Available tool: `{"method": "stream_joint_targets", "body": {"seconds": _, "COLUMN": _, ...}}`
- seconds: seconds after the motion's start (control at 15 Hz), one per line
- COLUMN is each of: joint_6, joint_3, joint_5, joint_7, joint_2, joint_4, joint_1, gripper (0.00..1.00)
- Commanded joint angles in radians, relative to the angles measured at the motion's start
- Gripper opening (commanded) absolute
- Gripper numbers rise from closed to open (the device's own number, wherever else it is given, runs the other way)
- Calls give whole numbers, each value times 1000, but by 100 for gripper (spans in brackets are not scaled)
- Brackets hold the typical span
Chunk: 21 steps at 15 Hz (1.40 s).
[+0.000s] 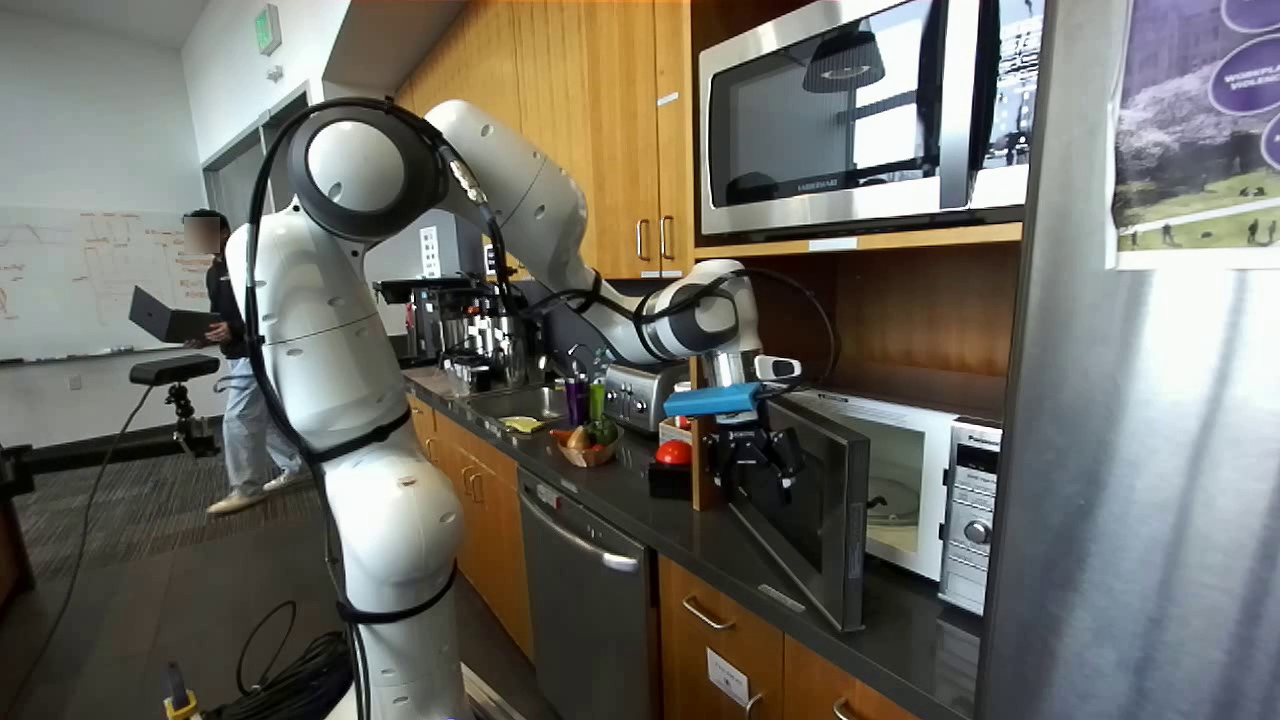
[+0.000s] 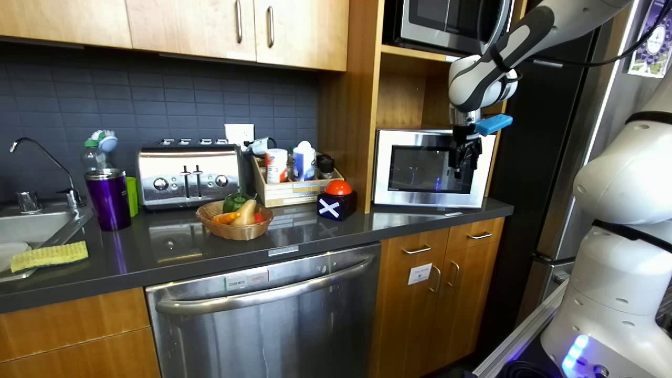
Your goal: Remove the pear from the basket
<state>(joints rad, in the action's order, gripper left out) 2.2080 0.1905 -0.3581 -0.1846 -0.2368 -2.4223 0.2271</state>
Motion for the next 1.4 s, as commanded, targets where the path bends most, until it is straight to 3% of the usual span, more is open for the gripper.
{"method": "stream_joint_targets", "body": {"seconds": 0.0, "joint_6": -2, "joint_3": 4, "joint_5": -1, "joint_7": 1, "joint_2": 0, "joint_4": 1, "joint_1": -5, "gripper": 100}}
{"method": "stream_joint_targets", "body": {"seconds": 1.33, "joint_6": -2, "joint_3": 4, "joint_5": -1, "joint_7": 1, "joint_2": 0, "joint_4": 1, "joint_1": -5, "gripper": 100}}
